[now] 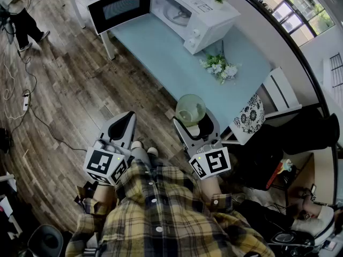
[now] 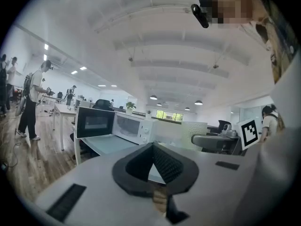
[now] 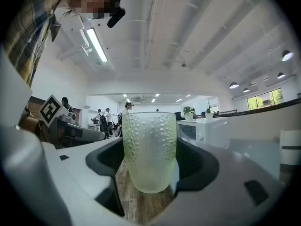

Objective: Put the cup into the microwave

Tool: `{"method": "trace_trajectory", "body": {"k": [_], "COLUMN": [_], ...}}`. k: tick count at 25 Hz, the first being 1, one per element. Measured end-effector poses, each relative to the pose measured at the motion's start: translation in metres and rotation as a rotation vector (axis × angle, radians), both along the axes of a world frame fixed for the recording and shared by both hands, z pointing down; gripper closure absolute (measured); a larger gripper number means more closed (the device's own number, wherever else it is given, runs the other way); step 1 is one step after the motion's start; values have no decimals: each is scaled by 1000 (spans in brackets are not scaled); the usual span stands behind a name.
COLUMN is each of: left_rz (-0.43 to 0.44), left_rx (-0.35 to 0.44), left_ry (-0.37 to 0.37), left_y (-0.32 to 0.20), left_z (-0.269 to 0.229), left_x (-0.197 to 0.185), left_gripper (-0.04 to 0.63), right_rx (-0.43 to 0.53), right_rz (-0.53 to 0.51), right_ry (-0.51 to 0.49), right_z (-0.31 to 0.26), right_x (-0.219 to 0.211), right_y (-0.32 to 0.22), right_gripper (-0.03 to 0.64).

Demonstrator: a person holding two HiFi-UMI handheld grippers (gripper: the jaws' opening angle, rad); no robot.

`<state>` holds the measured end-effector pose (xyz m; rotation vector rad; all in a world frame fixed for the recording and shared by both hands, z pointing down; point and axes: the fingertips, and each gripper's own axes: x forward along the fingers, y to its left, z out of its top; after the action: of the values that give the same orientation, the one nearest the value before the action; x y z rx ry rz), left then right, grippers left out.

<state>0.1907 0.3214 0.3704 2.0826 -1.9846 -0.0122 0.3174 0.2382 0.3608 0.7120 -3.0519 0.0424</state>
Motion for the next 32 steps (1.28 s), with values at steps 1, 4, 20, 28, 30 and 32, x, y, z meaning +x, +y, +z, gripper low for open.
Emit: {"method": "trace_trajectory", "body": {"k": [1,4,20,28,30,32], "left_rz": [0,0,-42,-3,10,25], "left_rx": [-11,-46,-91,-72,-64,-58], "left_ry": [-10,-36,-29,-12,-10,-11], "left_y": [0,1,-7,-50,-65,-80], "left_z": [2,6,22,12,8,6], "left_x": [1,4,-50,-131,-152,-172], "left_gripper": [604,604,604,604,604,604], "right_rx": [-2,-22,-72,-53,-47,-46], "right_rz": [-4,-11,-53,-8,-1,6], "right_ry": [-6,-24,-3,41,42,39], "right_z": [1,2,15,10,6,3], "right_x": [1,4,-52,-125,-147,-167], "right_y": [1,1,-11,-43,-55,-66], "right_gripper": [272,272,272,273,273,275]}}
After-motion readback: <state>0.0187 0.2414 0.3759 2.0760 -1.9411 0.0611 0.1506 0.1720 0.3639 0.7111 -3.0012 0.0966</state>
